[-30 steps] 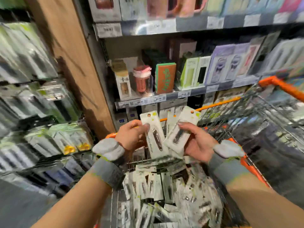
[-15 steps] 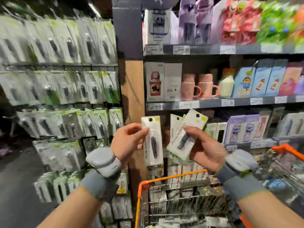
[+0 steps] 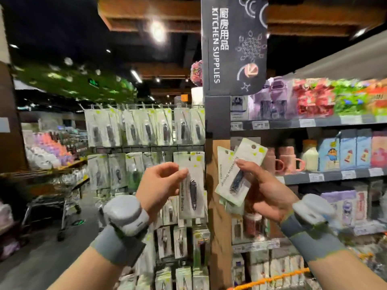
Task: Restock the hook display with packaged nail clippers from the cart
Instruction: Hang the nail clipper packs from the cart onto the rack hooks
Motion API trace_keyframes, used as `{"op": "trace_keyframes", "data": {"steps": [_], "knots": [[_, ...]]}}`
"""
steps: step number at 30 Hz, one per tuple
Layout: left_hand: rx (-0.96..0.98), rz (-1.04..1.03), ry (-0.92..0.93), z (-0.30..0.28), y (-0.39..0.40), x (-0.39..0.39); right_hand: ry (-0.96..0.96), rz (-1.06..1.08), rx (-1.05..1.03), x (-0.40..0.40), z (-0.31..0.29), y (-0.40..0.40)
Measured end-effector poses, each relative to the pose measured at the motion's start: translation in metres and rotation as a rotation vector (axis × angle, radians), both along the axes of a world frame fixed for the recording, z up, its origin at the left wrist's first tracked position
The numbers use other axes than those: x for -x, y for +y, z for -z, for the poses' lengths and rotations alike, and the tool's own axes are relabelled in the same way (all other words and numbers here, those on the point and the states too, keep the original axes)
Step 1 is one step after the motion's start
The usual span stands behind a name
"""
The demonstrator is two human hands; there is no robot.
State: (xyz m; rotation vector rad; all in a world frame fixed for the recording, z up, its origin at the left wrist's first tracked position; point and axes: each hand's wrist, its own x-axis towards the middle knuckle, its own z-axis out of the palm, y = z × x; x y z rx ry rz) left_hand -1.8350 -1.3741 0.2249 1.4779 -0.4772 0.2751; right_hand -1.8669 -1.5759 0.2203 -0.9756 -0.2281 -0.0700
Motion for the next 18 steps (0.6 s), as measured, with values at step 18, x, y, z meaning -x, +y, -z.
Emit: {"op": "trace_keyframes", "data": {"steps": [18], "knots": [[0.033,-0.133,-0.125,-0.056,0.083,-0.06,-0.211,0.031,-0.034,-0.043,-0.065,0.024]]}}
